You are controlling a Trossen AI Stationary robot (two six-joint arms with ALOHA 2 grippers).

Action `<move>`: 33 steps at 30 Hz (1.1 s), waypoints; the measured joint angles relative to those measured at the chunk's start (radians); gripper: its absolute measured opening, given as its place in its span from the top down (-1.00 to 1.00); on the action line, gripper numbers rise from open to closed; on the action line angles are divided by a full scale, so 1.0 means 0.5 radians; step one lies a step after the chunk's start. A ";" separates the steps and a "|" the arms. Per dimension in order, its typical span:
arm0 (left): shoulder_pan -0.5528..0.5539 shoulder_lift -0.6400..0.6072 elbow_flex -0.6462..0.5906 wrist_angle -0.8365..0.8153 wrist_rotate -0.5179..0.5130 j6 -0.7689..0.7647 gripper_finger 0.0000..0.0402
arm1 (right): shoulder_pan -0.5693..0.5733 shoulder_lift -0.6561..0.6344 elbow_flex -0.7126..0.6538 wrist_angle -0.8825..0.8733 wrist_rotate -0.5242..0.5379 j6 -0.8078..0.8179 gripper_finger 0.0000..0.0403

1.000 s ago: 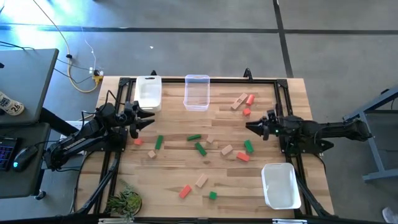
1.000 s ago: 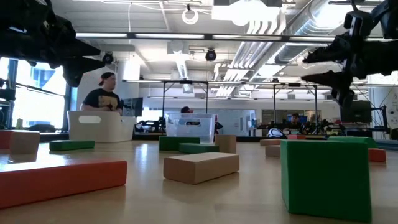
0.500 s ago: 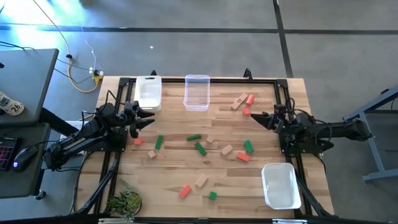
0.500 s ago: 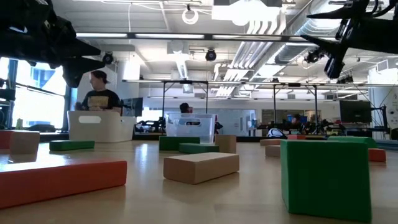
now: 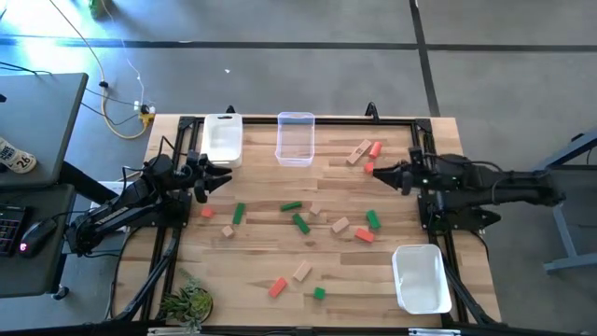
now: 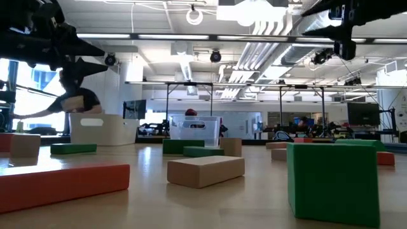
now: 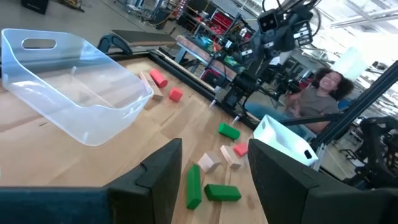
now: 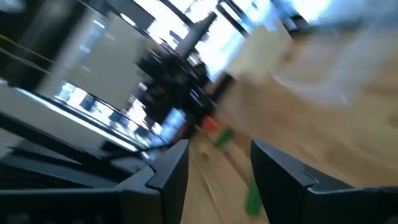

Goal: Sort & place blocks by color
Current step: Put the green block into the bottom white bin

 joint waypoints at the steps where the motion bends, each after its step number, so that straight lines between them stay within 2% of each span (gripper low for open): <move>1: 0.000 0.000 0.000 0.000 0.000 0.000 0.14 | 0.000 0.061 0.055 -0.110 -0.032 0.058 0.20; 6: 0.000 0.000 0.000 0.000 -0.004 -0.001 0.14 | 0.000 0.363 0.261 -0.548 -0.260 0.354 0.20; 11: 0.000 0.000 0.000 0.000 -0.004 -0.001 0.14 | 0.000 0.650 0.387 -0.798 -0.434 0.563 0.20; 16: 0.000 -0.001 -0.001 0.000 -0.016 -0.001 0.14 | 0.001 0.900 0.446 -0.950 -0.487 0.689 0.20; 24: 0.000 0.000 -0.001 0.000 -0.020 -0.001 0.14 | 0.085 1.174 0.447 -0.971 -0.554 0.860 0.20; 33: 0.000 0.000 0.000 0.000 -0.020 -0.001 0.14 | 0.221 1.355 0.447 -1.116 -0.464 0.983 0.20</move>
